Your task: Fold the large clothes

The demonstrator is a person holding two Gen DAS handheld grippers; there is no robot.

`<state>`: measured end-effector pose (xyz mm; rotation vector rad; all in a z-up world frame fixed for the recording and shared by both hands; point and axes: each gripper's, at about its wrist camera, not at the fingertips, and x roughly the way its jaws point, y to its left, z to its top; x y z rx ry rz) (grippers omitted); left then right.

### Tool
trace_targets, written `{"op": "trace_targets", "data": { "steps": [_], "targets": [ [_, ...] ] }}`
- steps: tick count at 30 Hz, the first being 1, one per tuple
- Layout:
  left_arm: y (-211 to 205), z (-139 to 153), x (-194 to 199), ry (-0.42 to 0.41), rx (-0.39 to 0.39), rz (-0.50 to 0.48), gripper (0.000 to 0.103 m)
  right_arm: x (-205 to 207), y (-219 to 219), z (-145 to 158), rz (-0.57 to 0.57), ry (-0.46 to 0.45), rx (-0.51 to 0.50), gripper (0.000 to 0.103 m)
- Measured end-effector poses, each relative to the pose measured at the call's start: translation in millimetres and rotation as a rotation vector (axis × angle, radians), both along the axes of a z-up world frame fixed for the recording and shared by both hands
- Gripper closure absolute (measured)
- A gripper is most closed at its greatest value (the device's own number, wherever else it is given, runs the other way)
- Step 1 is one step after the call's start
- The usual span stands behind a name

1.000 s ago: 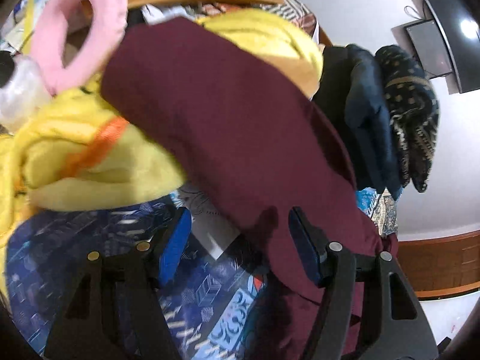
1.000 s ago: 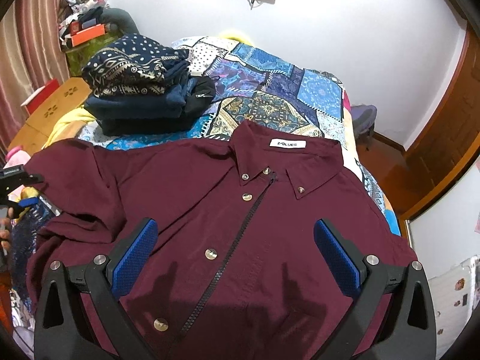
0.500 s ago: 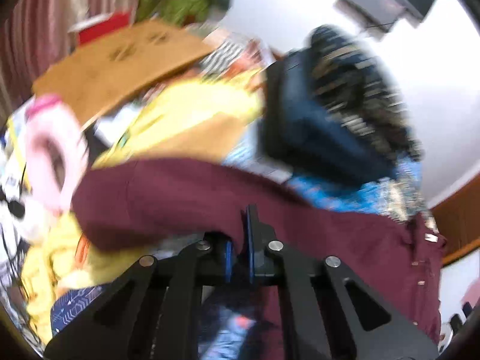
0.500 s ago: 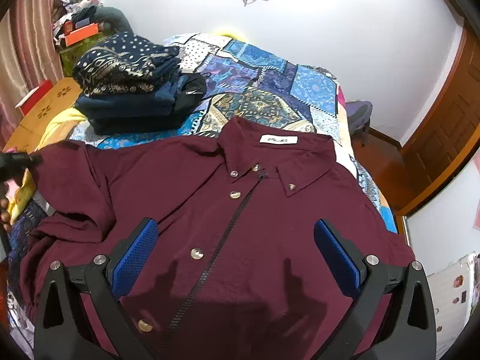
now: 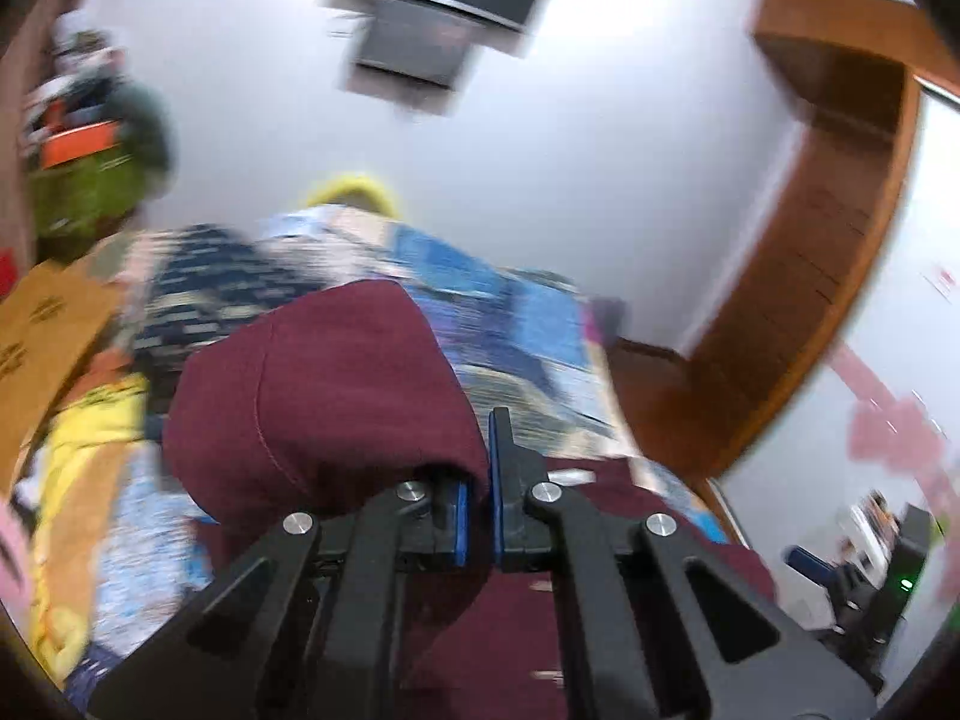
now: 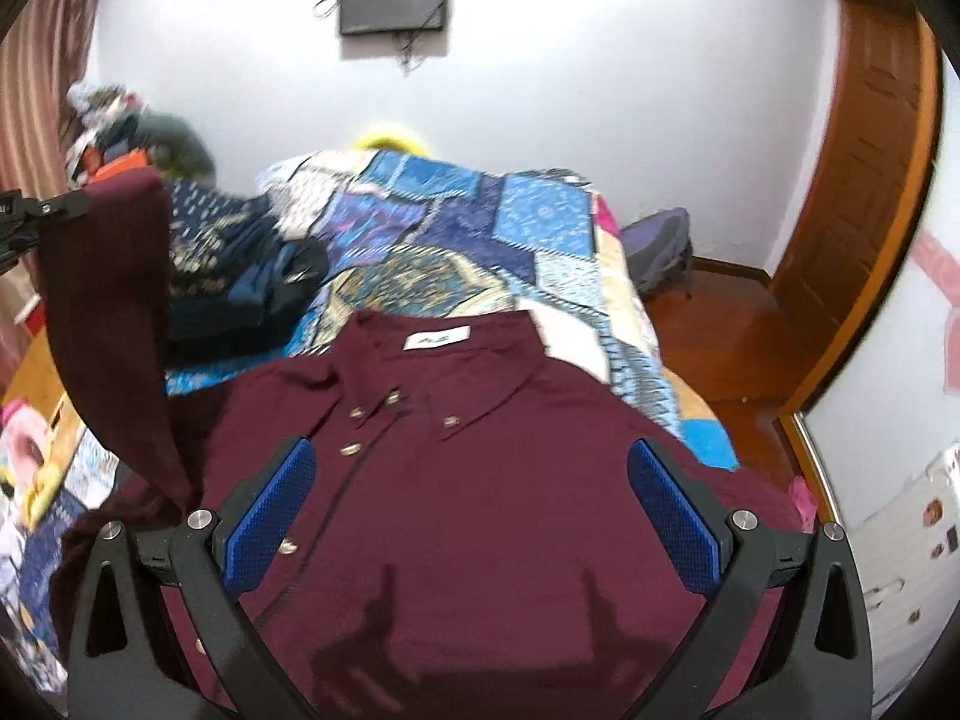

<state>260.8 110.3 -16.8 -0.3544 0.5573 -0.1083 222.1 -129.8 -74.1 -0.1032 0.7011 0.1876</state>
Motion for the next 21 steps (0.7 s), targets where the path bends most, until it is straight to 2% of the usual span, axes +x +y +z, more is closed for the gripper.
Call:
{"op": "trace_targets", "data": {
  "steps": [3,5,7,10,15,17,19,20,21],
  "targets": [
    [-54,-3,16,0.036,0.016,-0.128,0.099,-5,-24,5,-0.032,-0.032,0.011,0.0],
    [-91,-13,25,0.071,0.054,-0.2,0.099,-8,-36,7,-0.056,-0.044,0.009,0.0],
    [-126,-30,33,0.121,0.074,-0.269,0.099,-9,-47,7,-0.08,-0.044,0.01,0.0],
    [-171,-62,41,0.223,0.062,-0.362,0.099,-12,-66,3,-0.118,-0.021,0.031,0.0],
    [-216,-113,41,0.393,0.092,-0.478,0.099,-17,-88,-6,-0.157,0.019,0.036,0.0],
    [-228,-125,35,0.428,0.128,-0.516,0.098,-20,-93,-8,-0.168,0.028,0.028,0.0],
    [-239,-127,24,0.432,0.181,-0.538,0.094,-20,-96,-11,-0.174,0.036,0.024,0.0],
    [-241,-126,21,0.43,0.195,-0.548,0.089,-20,-97,-12,-0.178,0.041,0.025,0.0],
    [-241,-124,18,0.428,0.2,-0.556,0.079,-20,-98,-12,-0.181,0.046,0.03,0.0]
  ]
}}
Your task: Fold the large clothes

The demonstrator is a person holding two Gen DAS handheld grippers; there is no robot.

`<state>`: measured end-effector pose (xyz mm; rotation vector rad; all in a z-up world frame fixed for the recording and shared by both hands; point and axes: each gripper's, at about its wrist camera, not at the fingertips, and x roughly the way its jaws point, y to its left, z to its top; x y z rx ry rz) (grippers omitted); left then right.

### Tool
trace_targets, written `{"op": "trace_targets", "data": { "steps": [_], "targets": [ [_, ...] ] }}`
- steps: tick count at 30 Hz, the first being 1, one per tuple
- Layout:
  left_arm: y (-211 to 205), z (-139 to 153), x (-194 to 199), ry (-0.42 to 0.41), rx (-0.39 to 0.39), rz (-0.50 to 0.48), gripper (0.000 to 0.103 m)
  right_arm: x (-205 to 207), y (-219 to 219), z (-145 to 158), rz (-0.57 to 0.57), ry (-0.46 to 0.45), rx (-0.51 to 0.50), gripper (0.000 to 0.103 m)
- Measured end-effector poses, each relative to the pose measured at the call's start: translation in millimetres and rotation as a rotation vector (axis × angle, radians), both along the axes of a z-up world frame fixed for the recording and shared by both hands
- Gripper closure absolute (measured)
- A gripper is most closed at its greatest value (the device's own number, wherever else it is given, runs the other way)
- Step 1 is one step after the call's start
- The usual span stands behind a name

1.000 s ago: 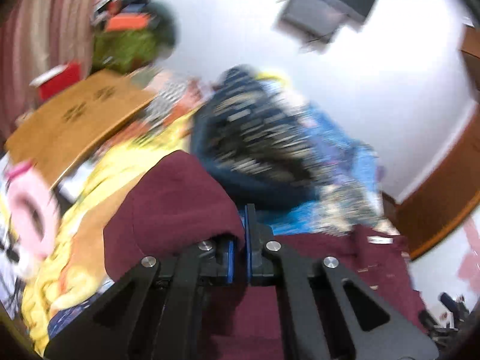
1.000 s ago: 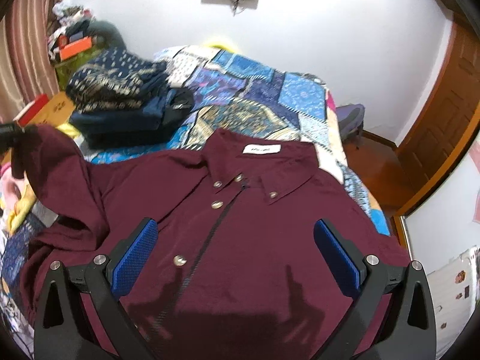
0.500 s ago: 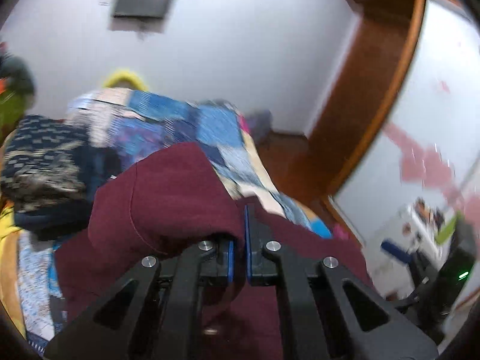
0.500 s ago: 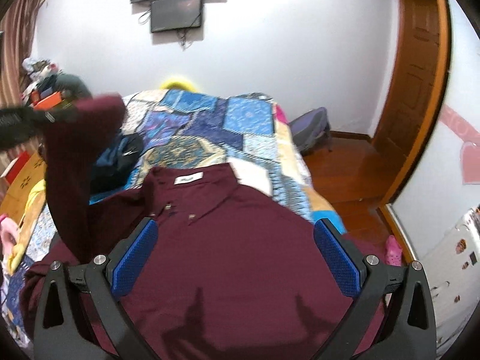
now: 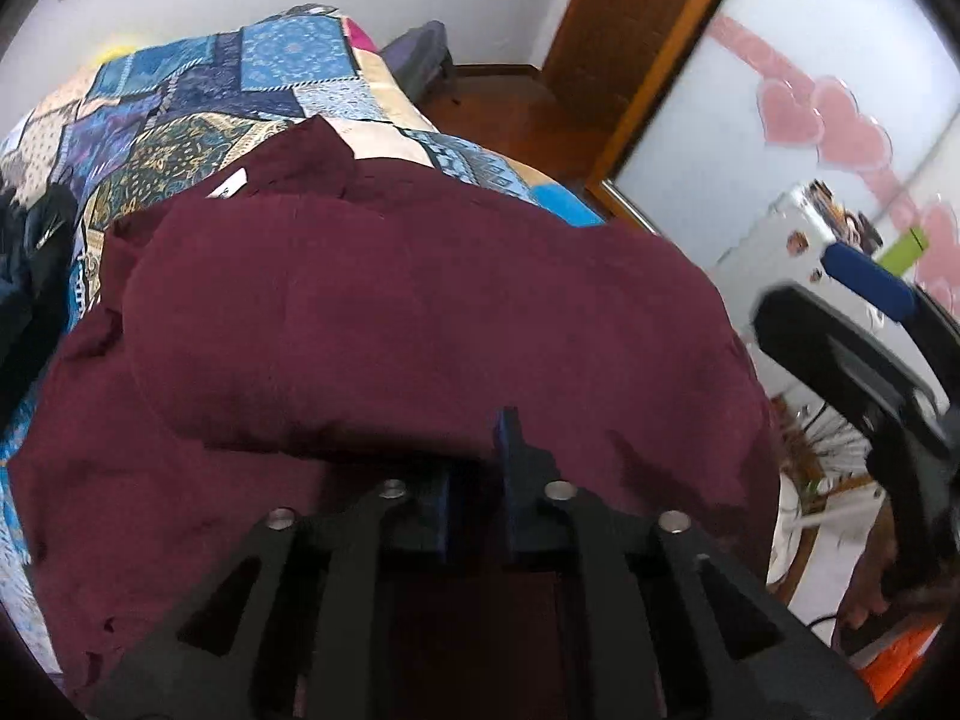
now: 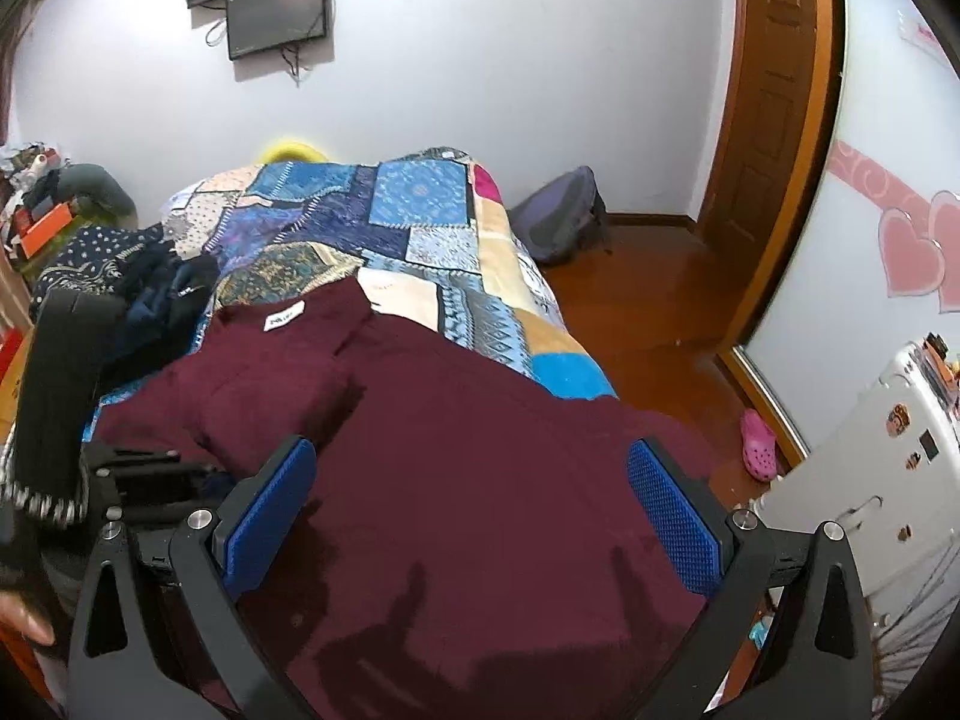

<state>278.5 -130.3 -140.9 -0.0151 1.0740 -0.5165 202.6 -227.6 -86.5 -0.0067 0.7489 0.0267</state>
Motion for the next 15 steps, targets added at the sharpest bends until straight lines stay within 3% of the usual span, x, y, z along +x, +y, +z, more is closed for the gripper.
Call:
{"op": "trace_targets", "data": {
  "steps": [3,7,9,11,15],
  "targets": [
    [6,7,-8,-0.005,-0.006,0.001,0.057,-1,0,1,0.004,0.001,0.013,0.0],
    [31,33,-17,-0.099,0.019,0.037,0.057,-3,9,8,0.033,-0.017,-0.003,0.0],
    [49,44,-17,-0.142,0.022,0.07,0.049,0,17,9,0.058,-0.021,-0.017,0.0],
    [76,58,-20,-0.191,0.016,0.124,0.043,3,24,10,0.084,-0.018,-0.027,0.0],
    [142,79,-24,-0.262,0.055,0.262,0.042,13,45,8,0.152,-0.008,-0.035,0.0]
  ]
}}
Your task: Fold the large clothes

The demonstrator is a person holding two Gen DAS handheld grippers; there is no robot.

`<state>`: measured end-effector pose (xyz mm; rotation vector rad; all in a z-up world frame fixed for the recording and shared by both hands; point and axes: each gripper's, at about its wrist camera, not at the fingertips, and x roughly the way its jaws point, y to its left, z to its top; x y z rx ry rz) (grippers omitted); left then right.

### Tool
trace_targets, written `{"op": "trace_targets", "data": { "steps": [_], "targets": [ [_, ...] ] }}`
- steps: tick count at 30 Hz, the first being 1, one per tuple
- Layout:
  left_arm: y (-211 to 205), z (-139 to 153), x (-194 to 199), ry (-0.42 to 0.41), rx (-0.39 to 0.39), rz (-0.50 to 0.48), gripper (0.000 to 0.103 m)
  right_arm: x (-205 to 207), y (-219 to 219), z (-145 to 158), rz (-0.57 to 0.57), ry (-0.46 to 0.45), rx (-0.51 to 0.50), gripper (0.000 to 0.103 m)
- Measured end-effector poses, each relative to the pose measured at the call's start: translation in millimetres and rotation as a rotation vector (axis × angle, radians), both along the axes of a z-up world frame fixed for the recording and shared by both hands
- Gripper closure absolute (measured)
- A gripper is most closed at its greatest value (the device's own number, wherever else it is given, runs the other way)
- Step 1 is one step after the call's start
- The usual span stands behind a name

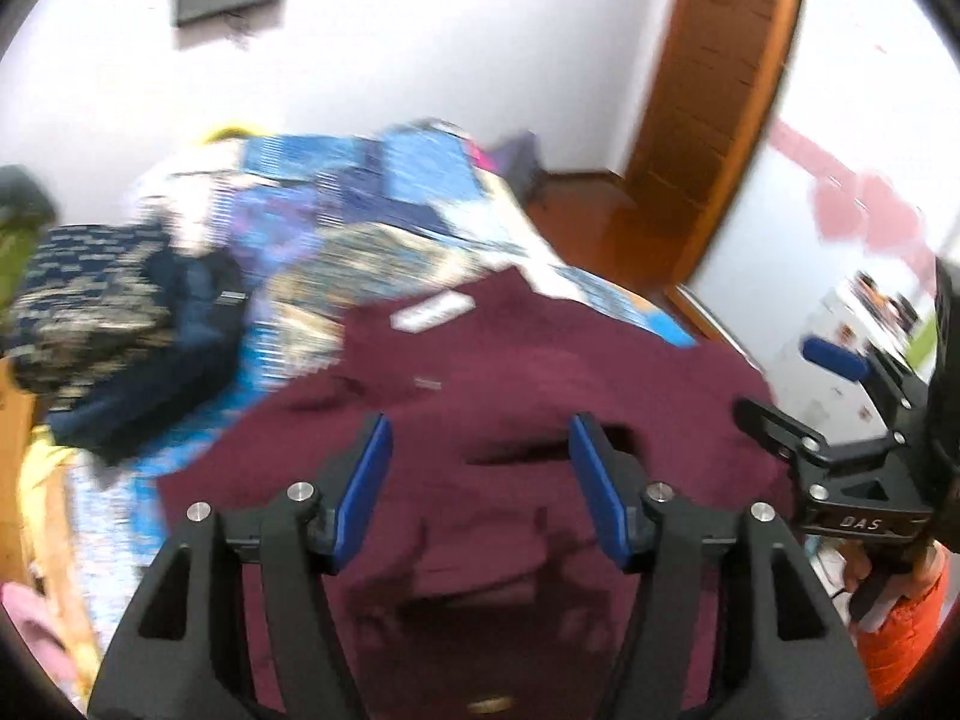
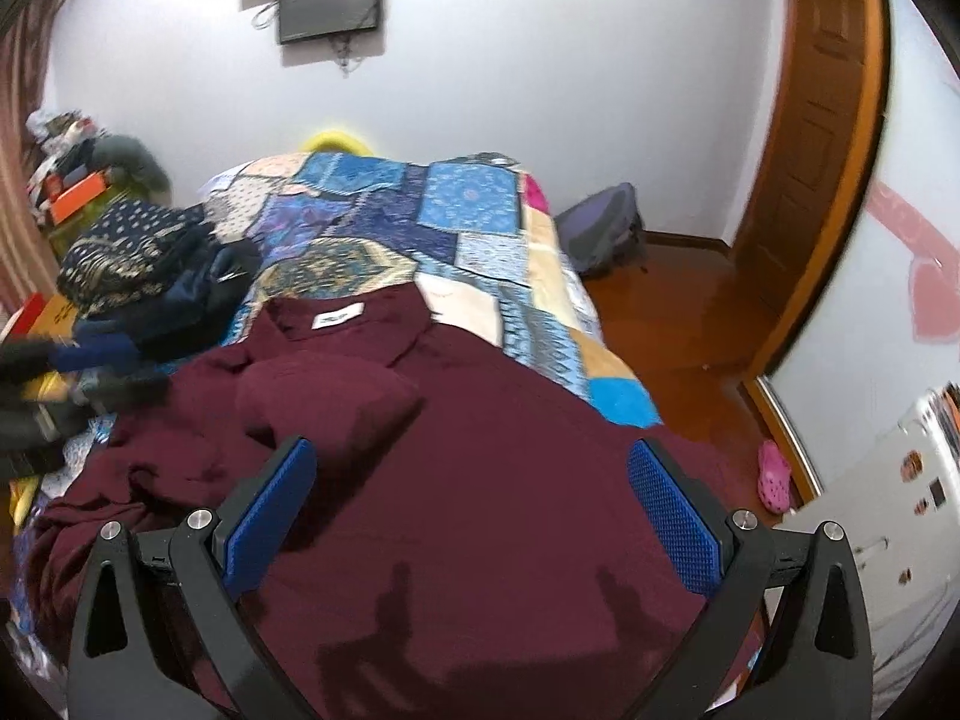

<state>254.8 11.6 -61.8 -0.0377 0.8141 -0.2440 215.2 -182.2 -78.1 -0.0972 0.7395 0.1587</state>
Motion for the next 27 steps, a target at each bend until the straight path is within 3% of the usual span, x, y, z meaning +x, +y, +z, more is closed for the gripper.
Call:
{"op": "trace_targets", "data": {
  "steps": [4,10,17,21,23,27],
  "targets": [
    [60,9,-8,-0.031,0.078,0.128,0.04,12,25,-5,0.069,0.022,-0.019,0.0],
    [136,0,-24,-0.003,0.182,0.258,0.036,40,73,-28,0.224,0.119,-0.114,0.0],
    [179,-56,-33,0.132,0.179,0.307,0.034,74,111,-77,0.33,0.295,-0.322,0.001],
    [179,-98,-33,0.225,0.134,0.297,0.034,83,107,-83,0.309,0.317,-0.34,0.002],
    [175,-117,-28,0.27,0.124,0.287,0.034,84,101,-77,0.279,0.287,-0.331,0.006],
    [161,-149,-22,0.352,0.111,0.252,0.034,80,84,-63,0.214,0.23,-0.296,0.032]
  ]
}}
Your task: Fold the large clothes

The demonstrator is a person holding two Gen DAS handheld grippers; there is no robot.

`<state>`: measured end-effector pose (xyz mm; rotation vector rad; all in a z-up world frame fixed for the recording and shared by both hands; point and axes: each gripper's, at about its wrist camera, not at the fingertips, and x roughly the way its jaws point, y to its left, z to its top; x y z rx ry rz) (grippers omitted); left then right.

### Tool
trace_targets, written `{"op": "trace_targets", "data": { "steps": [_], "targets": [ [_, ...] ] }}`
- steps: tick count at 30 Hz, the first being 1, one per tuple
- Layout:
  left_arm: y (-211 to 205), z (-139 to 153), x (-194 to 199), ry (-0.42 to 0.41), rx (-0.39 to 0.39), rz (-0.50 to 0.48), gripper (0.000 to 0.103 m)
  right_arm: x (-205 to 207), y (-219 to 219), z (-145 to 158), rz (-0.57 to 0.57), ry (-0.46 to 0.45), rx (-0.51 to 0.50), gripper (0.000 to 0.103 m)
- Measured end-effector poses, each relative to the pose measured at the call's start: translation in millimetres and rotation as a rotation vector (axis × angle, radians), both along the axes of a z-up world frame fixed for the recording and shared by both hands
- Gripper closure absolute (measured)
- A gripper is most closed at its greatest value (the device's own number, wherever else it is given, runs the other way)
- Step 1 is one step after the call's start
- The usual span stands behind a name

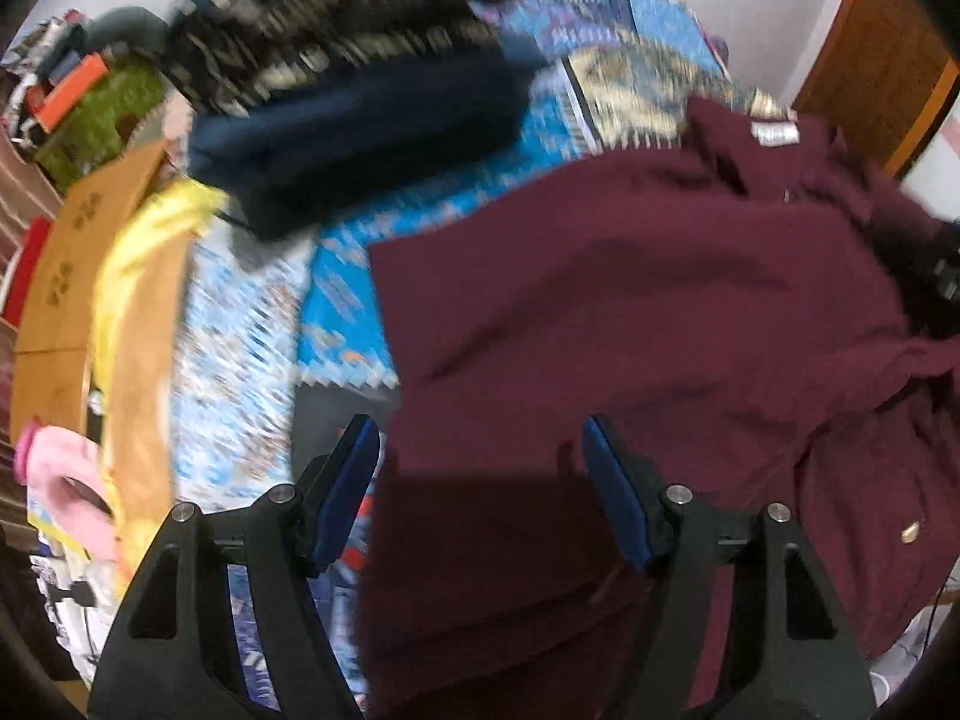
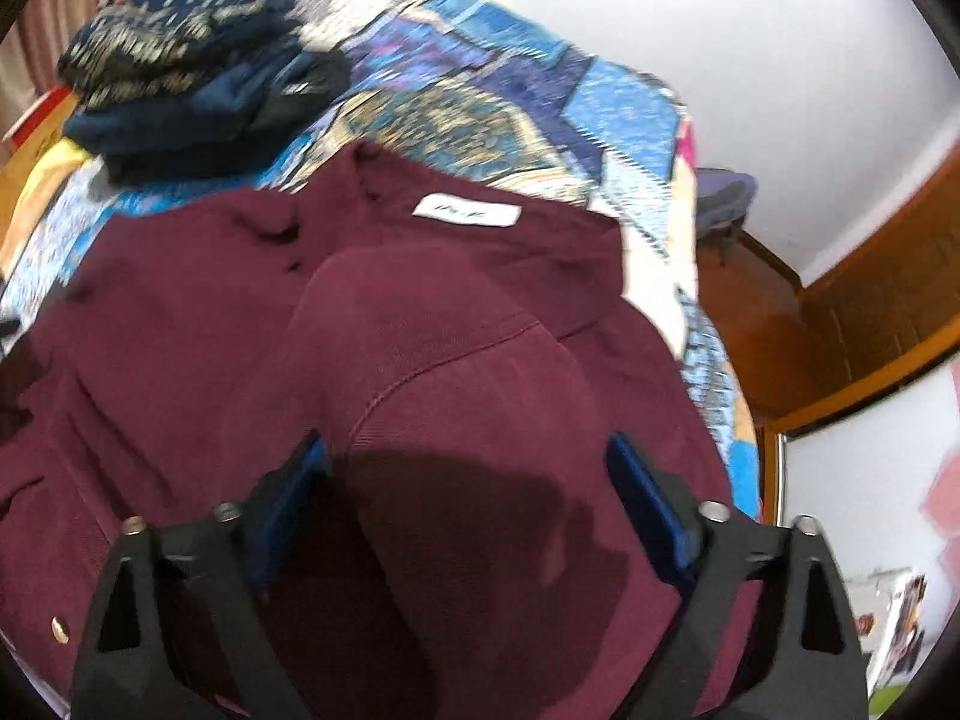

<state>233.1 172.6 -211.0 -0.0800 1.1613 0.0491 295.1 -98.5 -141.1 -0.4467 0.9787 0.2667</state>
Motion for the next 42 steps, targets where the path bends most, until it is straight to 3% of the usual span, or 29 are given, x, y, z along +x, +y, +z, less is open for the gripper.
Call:
{"op": "trace_targets", "data": {
  "steps": [2,7,13,17,22,25,29,30,33,36,42],
  "targets": [
    [-7,-12,2,0.029,0.0,-0.013,0.034,-3,-17,8,-0.05,-0.039,0.021,0.04],
    [-17,-33,4,0.072,-0.019,-0.018,0.034,-4,-74,18,-0.211,-0.063,0.1,0.041],
    [-11,-37,0,0.072,-0.065,0.022,0.032,-15,-138,-12,-0.332,0.151,0.366,0.041],
    [-10,-37,-1,0.076,-0.077,0.055,0.031,-19,-151,-29,-0.398,0.215,0.524,0.042],
    [-14,-26,-4,0.062,-0.051,0.048,0.031,-20,-159,-29,-0.448,0.222,0.671,0.061],
    [-18,-11,-3,0.029,-0.037,0.034,0.031,-24,-156,-12,-0.419,0.17,0.678,0.076],
    [-26,10,3,-0.021,-0.046,0.011,0.031,-32,-151,28,-0.362,0.042,0.654,0.083],
    [-29,14,5,-0.032,-0.05,0.004,0.031,-34,-151,35,-0.357,0.014,0.645,0.091],
    [-40,24,9,-0.062,-0.07,-0.026,0.031,-36,-160,43,-0.353,-0.011,0.65,0.091],
    [-53,23,11,-0.066,-0.094,-0.057,0.031,-36,-166,26,-0.392,0.016,0.622,0.091],
    [-71,10,15,-0.028,-0.107,-0.088,0.031,-40,-189,-42,-0.525,0.198,0.625,0.083]
  ]
}}
